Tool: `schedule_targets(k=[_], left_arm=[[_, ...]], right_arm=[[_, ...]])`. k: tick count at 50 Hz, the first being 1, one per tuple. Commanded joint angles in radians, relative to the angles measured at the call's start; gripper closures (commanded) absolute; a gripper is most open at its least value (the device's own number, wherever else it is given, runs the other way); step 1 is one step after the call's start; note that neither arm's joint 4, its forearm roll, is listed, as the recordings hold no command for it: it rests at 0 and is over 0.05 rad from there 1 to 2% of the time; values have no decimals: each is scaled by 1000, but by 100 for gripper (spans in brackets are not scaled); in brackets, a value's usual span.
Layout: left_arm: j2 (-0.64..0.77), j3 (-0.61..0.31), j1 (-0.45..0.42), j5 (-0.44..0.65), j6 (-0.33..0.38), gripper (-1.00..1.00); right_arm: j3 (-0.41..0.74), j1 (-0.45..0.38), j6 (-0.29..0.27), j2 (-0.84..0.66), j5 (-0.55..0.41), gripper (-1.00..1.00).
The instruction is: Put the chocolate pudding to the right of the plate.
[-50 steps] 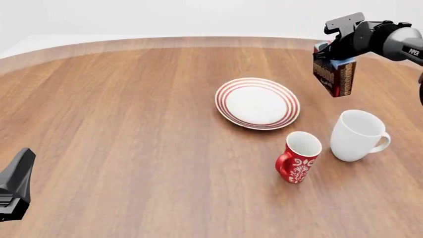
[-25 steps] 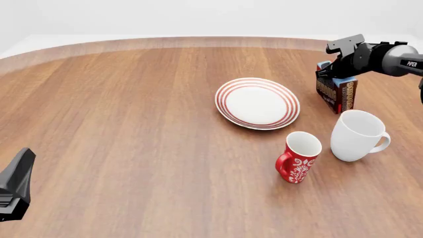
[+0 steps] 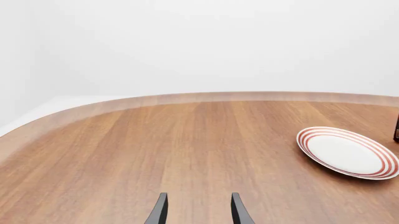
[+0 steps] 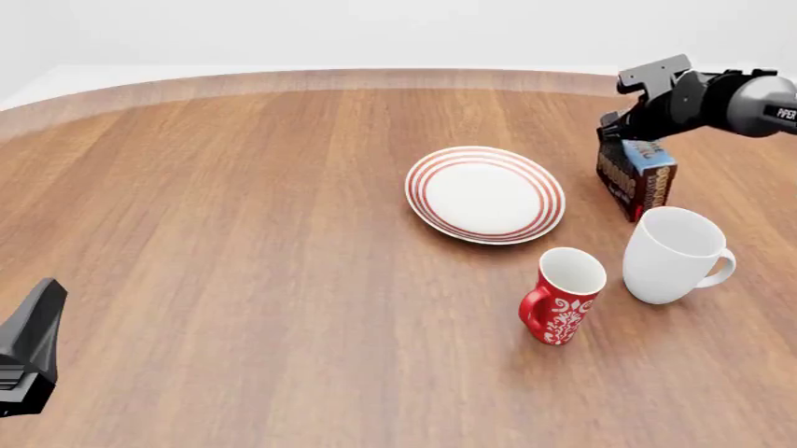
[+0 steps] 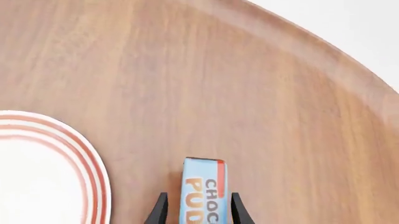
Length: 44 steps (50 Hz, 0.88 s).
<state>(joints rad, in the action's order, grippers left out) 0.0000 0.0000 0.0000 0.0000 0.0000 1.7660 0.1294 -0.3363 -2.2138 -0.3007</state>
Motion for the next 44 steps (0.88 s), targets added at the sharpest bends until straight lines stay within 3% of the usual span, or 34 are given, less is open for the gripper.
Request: schedule_targets(k=[1,3,7,10,12,14,15,17,20,21,23,25,26,27,28,29,30,33,38,40,43,44], left_arm=[[0,0,0,0,0,-100],[0,0,0,0,0,-100],[0,0,0,0,0,-100],[0,0,0,0,0,-100],[0,0,0,0,0,-100],[0,0,0,0,0,-100],[0,0,0,0,0,-100],[0,0,0,0,0,-100],[0,0,0,0,0,-100],[0,0,0,0,0,-100],[0,0,0,0,0,-100],[0,0,0,0,0,-100],[0,0,0,0,0,-100],[0,0,0,0,0,-100],[0,0,0,0,0,-100],[0,0,0,0,0,-100],[0,0,0,0,0,-100],[0,0,0,0,0,-100],[0,0,0,0,0,-100],[0,0,0,0,0,-100],[0,0,0,0,0,-100],[0,0,0,0,0,-100]], right_arm=[[35,-11,-32,139,-44,-100],[115,-48,16,194,-117,-100],[244,-73,-20,283,-226,-100],[413,-116,-42,330,-347,-100],[608,-137,-71,348,-460,-100],[979,-180,-80,322,-660,-100],[1044,-193,-87,335,-693,-100],[1069,-263,-134,537,-677,-100],[1063,-294,-175,644,-641,-100],[1068,-315,-224,754,-597,-100],[1066,-307,-257,871,-510,-100],[1067,-247,-283,984,-416,-100],[1069,-101,-223,1114,-331,-100],[1065,1,-147,1166,-316,-100],[1067,276,114,1266,-274,-100],[1066,467,298,1312,-225,-100],[1065,553,369,1340,-184,-100],[1064,616,396,1386,-138,-100],[1063,610,471,1408,-133,-100],[1063,561,463,1423,-114,-100],[1061,456,377,1450,-80,-100],[1059,492,415,1445,-87,-100]])
